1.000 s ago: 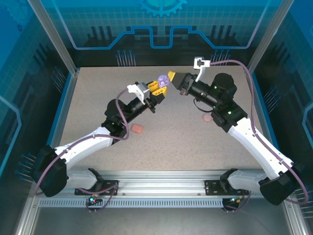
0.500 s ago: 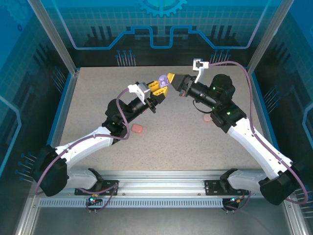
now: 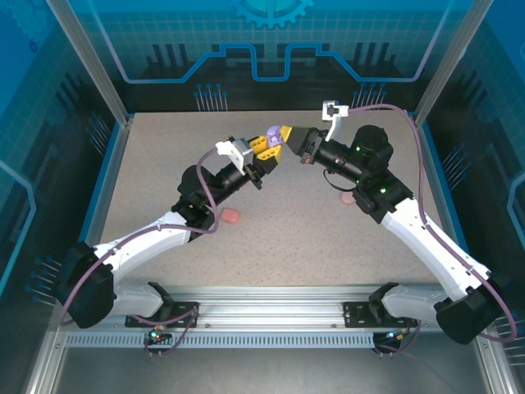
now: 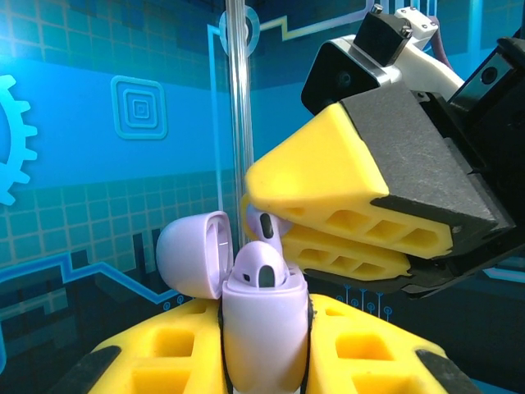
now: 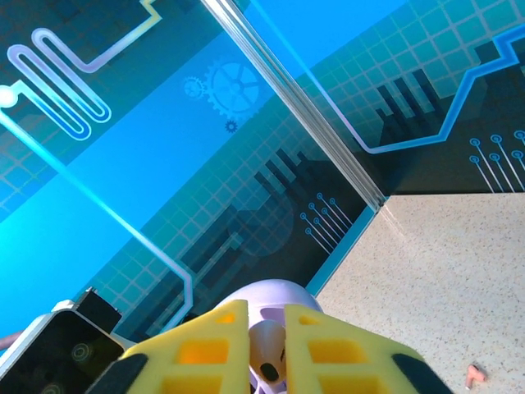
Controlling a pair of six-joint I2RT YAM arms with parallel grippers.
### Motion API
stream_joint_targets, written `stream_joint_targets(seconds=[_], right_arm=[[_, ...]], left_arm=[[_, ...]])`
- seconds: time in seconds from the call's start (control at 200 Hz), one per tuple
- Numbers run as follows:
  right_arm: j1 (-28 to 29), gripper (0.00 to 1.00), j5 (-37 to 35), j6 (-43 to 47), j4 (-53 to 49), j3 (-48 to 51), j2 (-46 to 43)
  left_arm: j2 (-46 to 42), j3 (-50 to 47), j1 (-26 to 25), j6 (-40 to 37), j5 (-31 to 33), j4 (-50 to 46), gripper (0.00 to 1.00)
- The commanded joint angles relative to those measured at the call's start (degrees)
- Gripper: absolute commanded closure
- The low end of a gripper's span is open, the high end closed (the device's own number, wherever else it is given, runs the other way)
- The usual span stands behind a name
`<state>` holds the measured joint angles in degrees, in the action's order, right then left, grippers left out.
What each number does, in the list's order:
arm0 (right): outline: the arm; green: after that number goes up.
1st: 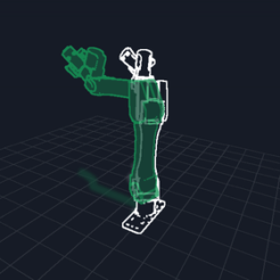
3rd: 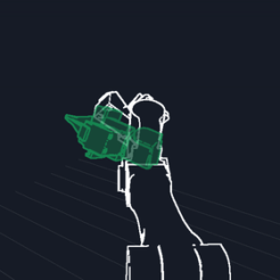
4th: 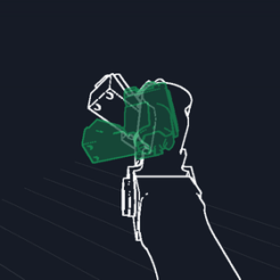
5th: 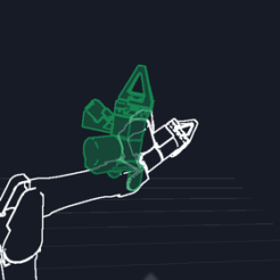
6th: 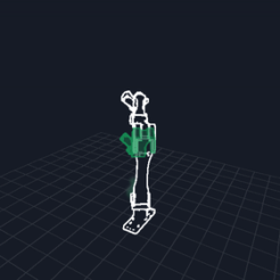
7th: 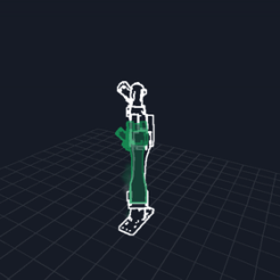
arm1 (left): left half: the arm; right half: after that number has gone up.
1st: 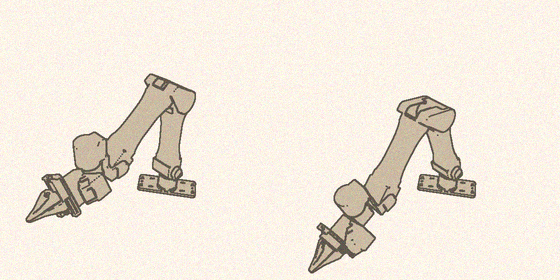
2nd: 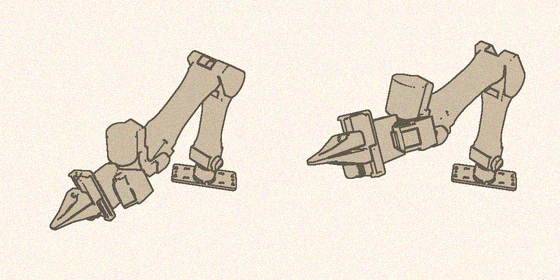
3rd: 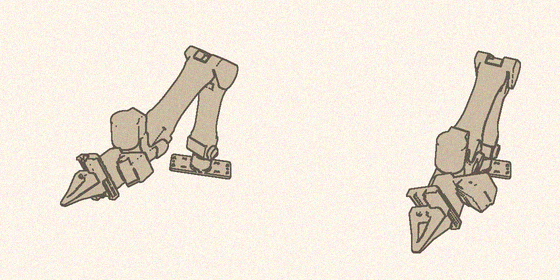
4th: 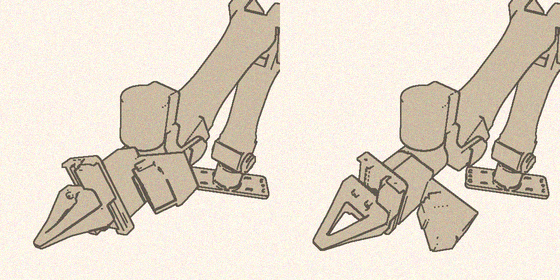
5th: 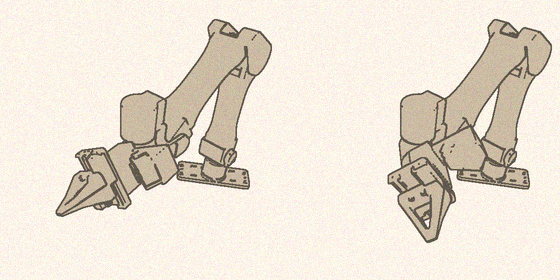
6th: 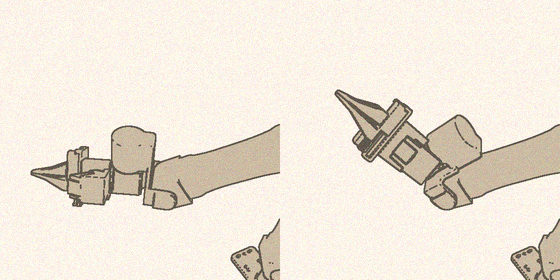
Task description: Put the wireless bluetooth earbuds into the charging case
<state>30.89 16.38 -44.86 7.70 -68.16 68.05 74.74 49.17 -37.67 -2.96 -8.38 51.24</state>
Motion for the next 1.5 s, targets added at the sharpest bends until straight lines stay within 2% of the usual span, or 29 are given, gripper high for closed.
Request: stream_joint_targets(seconds=[0.0, 0.095, 0.2, 0.33, 0.43, 0.64, 0.8, 0.945, 1.276, 1.496], right_arm=[[1.01, 0.79, -0.01, 1.22, -3.26, 1.07, -0.91], [0.81, 0.74, -0.81, 1.62, -3.82, -0.32, -0.74], [0.58, 0.64, -1.42, 2.01, -4.25, -2.28, -0.38], [-0.02, 0.39, -1.81, 2.70, -5.20, -4.18, -1.21], [-1.24, 0.28, -3.28, 3.67, -7.68, -5.54, -2.99], [-5.40, 0.27, -4.69, 6.62, -21.46, -12.65, -2.08], [-7.23, 0.27, -5.25, 11.50, -36.92, -22.99, 5.46], [-7.47, 0.27, -6.53, 13.48, -44.99, -29.94, 14.17], [-7.18, 0.33, -7.11, 14.72, -52.32, -39.60, 29.41], [-4.76, 0.37, -8.02, 15.59, -52.57, -36.05, 26.83]], left_arm=[[0.23, 2.69, -0.29, -0.31, 0.91, 2.72, 1.00], [0.41, 2.69, -0.29, -0.20, 0.81, 2.79, 1.00], [0.58, 2.52, -0.23, -0.03, 0.91, 2.90, 1.00], [0.45, 2.10, -0.30, -0.11, 1.13, 2.90, 1.00], [0.33, 1.56, -0.28, -0.11, 1.26, 2.90, 1.00], [-0.11, -0.46, -0.25, -0.18, 0.74, 1.85, 1.00], [0.55, -2.72, -0.29, -0.88, -0.57, 1.18, 1.00], [1.80, -3.80, -0.26, -1.35, -1.74, 0.50, 1.00], [4.40, -4.61, -0.85, -0.63, -3.12, 0.50, 1.00], [5.23, -4.10, -0.86, -0.49, -1.93, 0.44, 1.00]])
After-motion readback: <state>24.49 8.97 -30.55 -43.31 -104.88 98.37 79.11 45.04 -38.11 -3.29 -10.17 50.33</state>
